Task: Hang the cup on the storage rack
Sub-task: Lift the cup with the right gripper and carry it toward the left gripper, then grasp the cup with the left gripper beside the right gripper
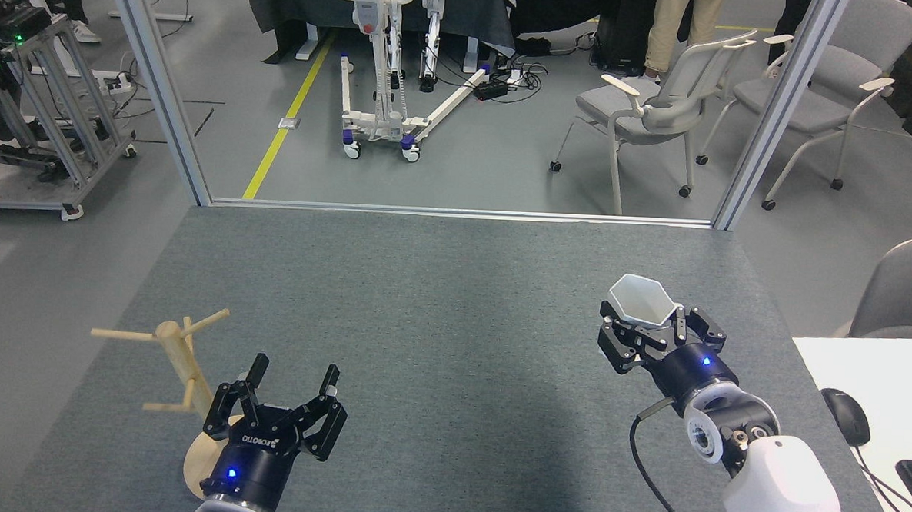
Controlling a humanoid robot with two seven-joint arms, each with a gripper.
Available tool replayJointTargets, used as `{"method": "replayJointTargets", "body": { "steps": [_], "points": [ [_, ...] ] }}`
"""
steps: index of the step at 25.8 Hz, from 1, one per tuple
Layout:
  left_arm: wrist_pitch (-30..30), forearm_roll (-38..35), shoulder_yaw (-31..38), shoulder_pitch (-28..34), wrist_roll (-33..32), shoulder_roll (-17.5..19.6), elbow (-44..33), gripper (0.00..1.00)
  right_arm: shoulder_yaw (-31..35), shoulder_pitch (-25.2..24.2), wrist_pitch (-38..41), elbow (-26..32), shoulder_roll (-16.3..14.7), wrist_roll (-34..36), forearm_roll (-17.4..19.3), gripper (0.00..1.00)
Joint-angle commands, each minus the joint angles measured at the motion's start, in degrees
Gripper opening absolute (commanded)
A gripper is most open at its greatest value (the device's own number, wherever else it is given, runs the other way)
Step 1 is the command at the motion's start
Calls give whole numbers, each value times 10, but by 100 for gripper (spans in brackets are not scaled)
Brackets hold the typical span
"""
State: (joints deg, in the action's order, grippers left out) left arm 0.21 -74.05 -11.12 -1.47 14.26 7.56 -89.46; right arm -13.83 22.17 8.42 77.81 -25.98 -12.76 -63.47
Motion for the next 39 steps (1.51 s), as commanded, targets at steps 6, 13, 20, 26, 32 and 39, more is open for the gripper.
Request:
{"method": "replayJointTargets", "body": {
  "steps": [6,13,20,26,32,39],
  "points": [
    [-9,15,-29,7,-4,-2,-5,100,-137,-13,-168,170,-36,-65,29,0],
    [-20,14,-68,24,-5,-7,-8,100,-233,41,-314,190,5,-118,24,0],
    [-28,13,-116,24,-42,-28,-9,99,-318,76,-462,182,110,-125,-17,0],
    [-20,11,-138,-14,-107,-109,1,99,-370,84,-496,182,146,-168,-64,0],
    [30,10,-138,-31,-108,-101,8,99,-375,83,-499,179,148,-169,-74,0],
    [43,10,-138,-61,-108,-98,39,99,-376,81,-499,178,149,-169,-74,0]
  ]
}}
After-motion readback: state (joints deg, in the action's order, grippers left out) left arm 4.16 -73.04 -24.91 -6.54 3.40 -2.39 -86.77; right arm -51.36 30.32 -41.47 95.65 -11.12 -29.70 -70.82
